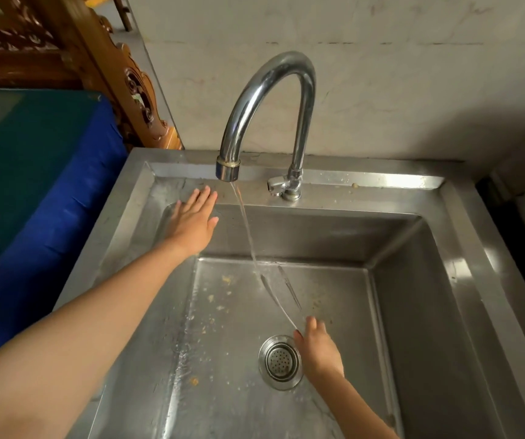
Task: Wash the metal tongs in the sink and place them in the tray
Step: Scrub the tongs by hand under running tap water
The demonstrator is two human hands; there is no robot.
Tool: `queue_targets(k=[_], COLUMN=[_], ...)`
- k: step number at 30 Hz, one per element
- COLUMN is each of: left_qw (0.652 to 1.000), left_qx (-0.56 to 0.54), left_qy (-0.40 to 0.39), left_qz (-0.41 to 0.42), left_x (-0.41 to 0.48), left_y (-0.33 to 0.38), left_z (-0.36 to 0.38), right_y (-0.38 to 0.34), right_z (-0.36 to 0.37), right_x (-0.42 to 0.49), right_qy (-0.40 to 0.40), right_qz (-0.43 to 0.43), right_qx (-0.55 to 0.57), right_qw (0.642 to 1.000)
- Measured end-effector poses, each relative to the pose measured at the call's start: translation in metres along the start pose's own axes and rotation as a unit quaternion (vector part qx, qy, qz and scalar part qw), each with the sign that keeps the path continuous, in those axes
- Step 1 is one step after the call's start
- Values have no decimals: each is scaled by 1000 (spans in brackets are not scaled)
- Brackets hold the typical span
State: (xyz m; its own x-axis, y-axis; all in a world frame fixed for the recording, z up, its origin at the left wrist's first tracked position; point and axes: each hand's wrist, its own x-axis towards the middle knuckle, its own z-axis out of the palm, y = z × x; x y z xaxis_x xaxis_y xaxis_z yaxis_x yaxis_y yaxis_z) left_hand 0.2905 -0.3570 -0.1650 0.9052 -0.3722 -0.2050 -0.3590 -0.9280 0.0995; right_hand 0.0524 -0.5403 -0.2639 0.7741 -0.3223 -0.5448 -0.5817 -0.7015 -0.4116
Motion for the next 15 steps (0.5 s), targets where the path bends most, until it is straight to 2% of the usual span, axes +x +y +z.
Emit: queue_targets(k=[12,15], left_qw=[998,997], left_qx=[24,23], left_qy=[56,72], left_qz=[6,7], left_x=[2,2], left_y=[-6,-8], left_z=[31,33], right_y=[49,56], right_z=[71,80], right_x=[53,57], right_qy=[23,81], right_qz=[-9,-19], right_qx=[-124,-133], right_qw=[992,988])
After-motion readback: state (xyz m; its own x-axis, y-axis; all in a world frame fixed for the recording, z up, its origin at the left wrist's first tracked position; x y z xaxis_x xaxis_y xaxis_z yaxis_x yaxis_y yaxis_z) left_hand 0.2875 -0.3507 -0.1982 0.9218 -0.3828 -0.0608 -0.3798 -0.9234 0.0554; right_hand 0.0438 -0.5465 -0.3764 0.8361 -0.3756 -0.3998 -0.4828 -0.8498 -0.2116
